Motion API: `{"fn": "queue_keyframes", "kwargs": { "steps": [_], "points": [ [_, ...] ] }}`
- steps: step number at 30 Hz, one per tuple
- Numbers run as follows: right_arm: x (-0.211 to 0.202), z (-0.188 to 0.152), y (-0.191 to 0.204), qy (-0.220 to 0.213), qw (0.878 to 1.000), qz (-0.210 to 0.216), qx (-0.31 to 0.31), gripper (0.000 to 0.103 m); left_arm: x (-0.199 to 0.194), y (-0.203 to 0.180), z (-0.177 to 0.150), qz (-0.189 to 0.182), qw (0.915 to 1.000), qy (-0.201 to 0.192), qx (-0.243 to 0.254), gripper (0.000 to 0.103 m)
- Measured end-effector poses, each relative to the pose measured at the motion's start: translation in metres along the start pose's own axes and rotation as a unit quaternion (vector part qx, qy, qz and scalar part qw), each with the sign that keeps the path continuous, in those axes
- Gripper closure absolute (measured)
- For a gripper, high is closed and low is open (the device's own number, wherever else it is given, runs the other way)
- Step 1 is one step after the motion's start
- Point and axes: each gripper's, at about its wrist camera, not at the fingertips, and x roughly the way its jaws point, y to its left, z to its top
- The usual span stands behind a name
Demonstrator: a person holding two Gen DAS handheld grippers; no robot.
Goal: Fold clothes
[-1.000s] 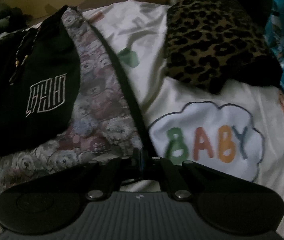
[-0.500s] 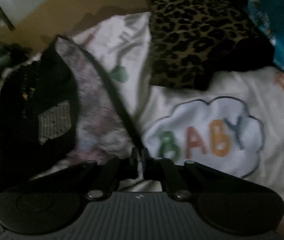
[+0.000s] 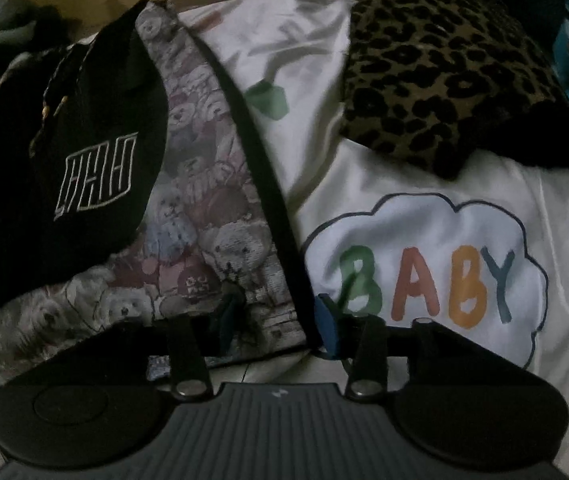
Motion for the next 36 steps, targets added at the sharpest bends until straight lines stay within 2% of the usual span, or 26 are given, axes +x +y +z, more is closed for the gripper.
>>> {"fn": "queue_keyframes", "kwargs": {
  "steps": [1,2,6,11,16,19,21,22,25,26,27,28,29,30,31,33,36],
  "points": [
    [-0.001,0.001,0.001,0.000,1.000,-0.008,-0.007,0.097,-0.001,-0.001,0.000,0.000,1.0000,0.001,0.003,0.049],
    [-0.003,0.003,0.000,-0.002,1.000,-0.007,-0.007,0.098,-0.002,-0.001,0.000,0.000,1.0000,0.001,0.004,0.049],
    [-0.013,0.007,-0.005,-0.012,1.000,-0.016,-0.011,0.099,-0.003,0.002,-0.001,-0.003,1.0000,0.002,0.001,0.049],
    [-0.015,0.011,-0.021,-0.008,0.999,-0.036,0.024,0.101,-0.005,0.004,-0.002,-0.009,1.0000,-0.003,-0.003,0.047],
    [-0.013,0.011,-0.023,0.005,0.999,-0.022,0.027,0.100,-0.001,-0.001,-0.001,-0.023,0.9997,-0.005,0.003,0.041],
    [-0.018,0.014,-0.025,-0.007,0.999,-0.026,0.034,0.090,0.004,-0.006,-0.001,-0.021,0.9996,-0.005,0.017,0.040],
    [-0.023,0.016,-0.028,-0.020,0.998,-0.035,0.041,0.058,0.006,-0.008,-0.001,-0.024,0.9995,-0.007,0.022,0.040],
    [-0.022,0.018,-0.030,-0.021,0.998,-0.034,0.045,0.054,0.007,-0.010,0.000,-0.024,0.9994,-0.008,0.023,0.040],
    [-0.014,0.020,-0.031,-0.013,0.999,-0.020,0.049,0.053,0.009,-0.015,0.000,-0.019,0.9993,-0.009,0.030,0.047],
    [-0.010,0.020,-0.030,-0.008,0.999,-0.016,0.046,0.053,0.010,-0.015,0.000,-0.015,0.9994,-0.008,0.031,0.058],
    [-0.006,0.019,-0.027,-0.002,0.999,-0.012,0.040,0.054,0.010,-0.015,0.000,-0.013,0.9994,-0.006,0.031,0.074],
    [-0.001,0.018,-0.022,0.007,0.999,-0.012,0.031,0.055,0.011,-0.013,0.000,-0.015,0.9996,0.000,0.025,0.083],
    [0.004,0.017,-0.017,0.018,0.999,-0.018,0.020,0.061,0.013,-0.011,0.000,-0.022,0.9996,0.008,0.016,0.092],
    [0.008,0.015,-0.011,0.027,0.999,-0.022,0.002,0.073,0.014,-0.011,0.000,-0.026,0.9995,0.012,0.012,0.093],
    [0.008,0.014,-0.005,0.028,0.999,-0.024,-0.014,0.077,0.014,-0.011,0.000,-0.030,0.9994,0.015,0.008,0.094],
    [0.006,0.015,0.002,0.030,0.999,-0.022,-0.032,0.099,0.015,-0.014,-0.001,-0.035,0.9991,0.018,0.013,0.096],
    [0.001,0.018,-0.002,0.027,0.999,-0.022,-0.022,0.099,0.013,-0.024,-0.002,-0.040,0.9984,0.020,0.036,0.098]
  ]
}}
